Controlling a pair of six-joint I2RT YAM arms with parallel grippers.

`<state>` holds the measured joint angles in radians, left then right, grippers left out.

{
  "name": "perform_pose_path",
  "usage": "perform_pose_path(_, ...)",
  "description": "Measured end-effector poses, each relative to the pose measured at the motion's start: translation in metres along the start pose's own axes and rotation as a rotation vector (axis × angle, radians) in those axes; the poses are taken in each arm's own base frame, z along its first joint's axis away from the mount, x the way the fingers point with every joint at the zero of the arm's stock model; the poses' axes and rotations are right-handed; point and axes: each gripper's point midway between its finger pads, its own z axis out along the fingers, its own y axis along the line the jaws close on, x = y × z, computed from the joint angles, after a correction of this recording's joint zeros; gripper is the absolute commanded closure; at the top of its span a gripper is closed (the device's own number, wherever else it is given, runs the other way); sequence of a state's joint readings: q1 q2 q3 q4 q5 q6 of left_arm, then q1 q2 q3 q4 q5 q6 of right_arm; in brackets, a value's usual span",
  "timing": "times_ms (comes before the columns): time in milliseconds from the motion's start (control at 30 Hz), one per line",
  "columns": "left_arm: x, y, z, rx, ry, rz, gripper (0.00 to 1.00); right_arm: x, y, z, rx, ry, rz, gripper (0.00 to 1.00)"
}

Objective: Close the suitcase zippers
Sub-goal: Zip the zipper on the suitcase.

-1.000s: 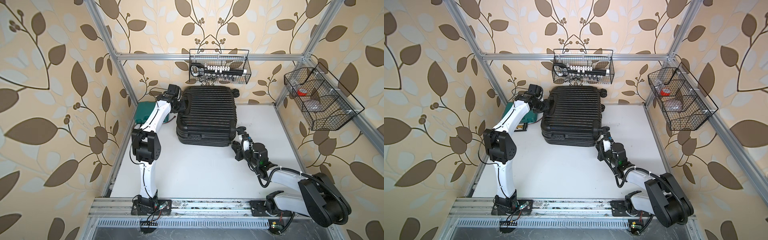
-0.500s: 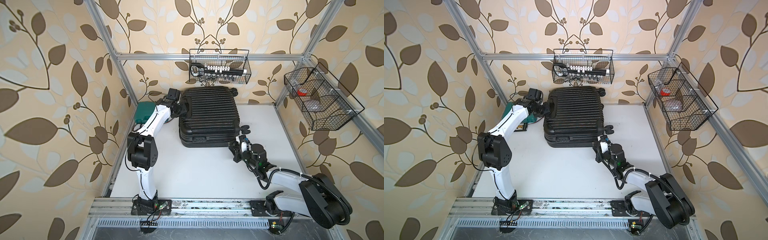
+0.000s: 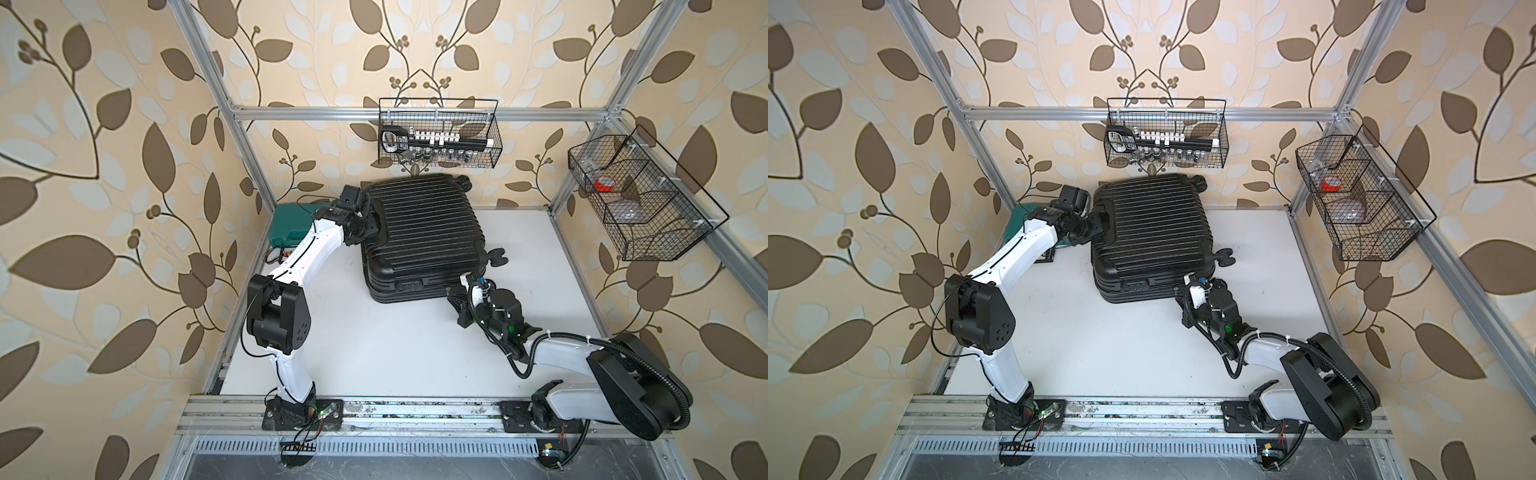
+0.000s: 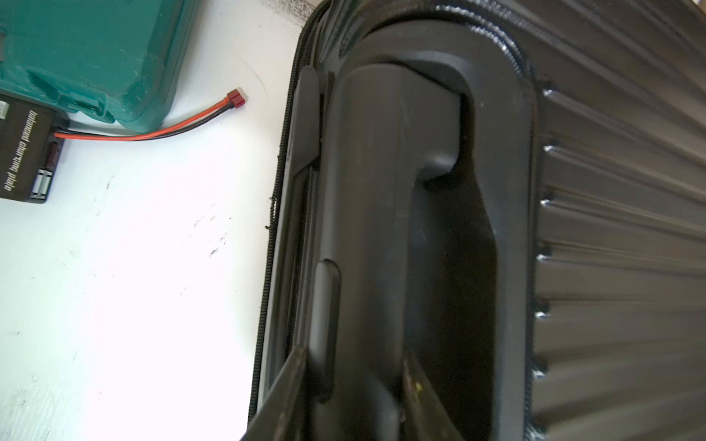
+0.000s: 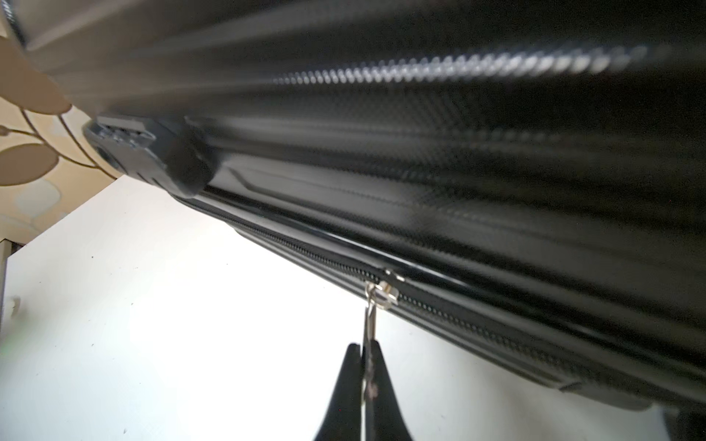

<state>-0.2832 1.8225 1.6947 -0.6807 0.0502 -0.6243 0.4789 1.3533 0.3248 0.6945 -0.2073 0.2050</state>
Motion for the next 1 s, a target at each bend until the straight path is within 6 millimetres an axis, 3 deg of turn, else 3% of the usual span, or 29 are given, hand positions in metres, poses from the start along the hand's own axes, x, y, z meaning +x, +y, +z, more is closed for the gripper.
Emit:
perform_pose_path(100,0.001,-0.001,0.000,0.004,0.007,0.001,0.79,-0.003,-0.003,0.007,0.017,0.007,0.010,1.00)
perform_pose_path(533,0.008,-0.005,-0.001,0.028,0.032,-0.009,0.79,-0.019,-0.010,0.020,0.036,-0.012,0.040,0.80)
perform_pose_path(700,0.008,-0.006,-0.001,0.033,0.036,-0.015,0.79,-0.020,-0.014,0.019,0.037,-0.014,0.067,0.65)
perform_pose_path(833,0.009,-0.006,-0.001,0.034,0.038,-0.020,0.79,-0.021,-0.015,0.013,0.042,-0.026,0.082,0.51)
perform_pose_path(1000,0.009,-0.006,-0.001,0.034,0.039,-0.020,0.79,-0.031,-0.018,-0.008,0.076,-0.088,0.067,0.47)
